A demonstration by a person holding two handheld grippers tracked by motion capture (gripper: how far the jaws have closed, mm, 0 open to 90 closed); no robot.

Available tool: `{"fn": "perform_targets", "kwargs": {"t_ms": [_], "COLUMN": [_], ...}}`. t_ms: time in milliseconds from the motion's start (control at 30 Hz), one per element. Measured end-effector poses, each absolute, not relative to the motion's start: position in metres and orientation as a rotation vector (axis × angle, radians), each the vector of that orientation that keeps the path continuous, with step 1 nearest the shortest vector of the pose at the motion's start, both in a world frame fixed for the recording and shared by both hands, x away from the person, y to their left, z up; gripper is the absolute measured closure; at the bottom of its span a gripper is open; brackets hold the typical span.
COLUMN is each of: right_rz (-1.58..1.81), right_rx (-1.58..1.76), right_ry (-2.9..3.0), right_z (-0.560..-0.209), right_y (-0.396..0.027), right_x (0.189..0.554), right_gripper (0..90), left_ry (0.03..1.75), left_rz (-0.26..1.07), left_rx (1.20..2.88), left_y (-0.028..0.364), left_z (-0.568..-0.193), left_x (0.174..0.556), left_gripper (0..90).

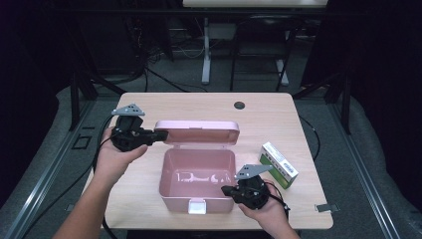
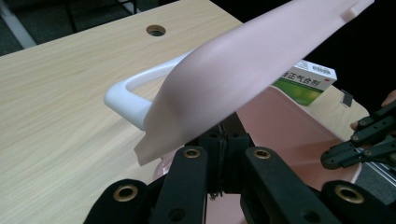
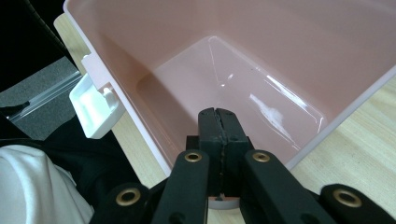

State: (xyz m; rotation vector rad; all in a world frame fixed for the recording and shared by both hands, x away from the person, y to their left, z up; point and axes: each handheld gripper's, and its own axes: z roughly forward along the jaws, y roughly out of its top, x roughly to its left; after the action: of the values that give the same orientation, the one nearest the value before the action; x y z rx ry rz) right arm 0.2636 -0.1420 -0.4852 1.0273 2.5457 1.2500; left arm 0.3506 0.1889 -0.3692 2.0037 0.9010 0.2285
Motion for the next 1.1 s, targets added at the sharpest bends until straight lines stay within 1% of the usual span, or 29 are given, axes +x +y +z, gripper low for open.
{"fn": "perform_targets", "kwargs": {"t_ms": [1100], "right_rz": [1.252], "right_rx": [1.019], "right_ry": [2.554], "right_z": [-0.485], "right_y": [-0.143], "right_x": [0.264], "right_gripper": [90.0], "left_ry": [0.958], "left_rz": [0.227], "left_rx": [1.978], "left_y": [0.192], "left_z": [-0.371], "left_x": [0.37], "left_gripper": [89.6]}}
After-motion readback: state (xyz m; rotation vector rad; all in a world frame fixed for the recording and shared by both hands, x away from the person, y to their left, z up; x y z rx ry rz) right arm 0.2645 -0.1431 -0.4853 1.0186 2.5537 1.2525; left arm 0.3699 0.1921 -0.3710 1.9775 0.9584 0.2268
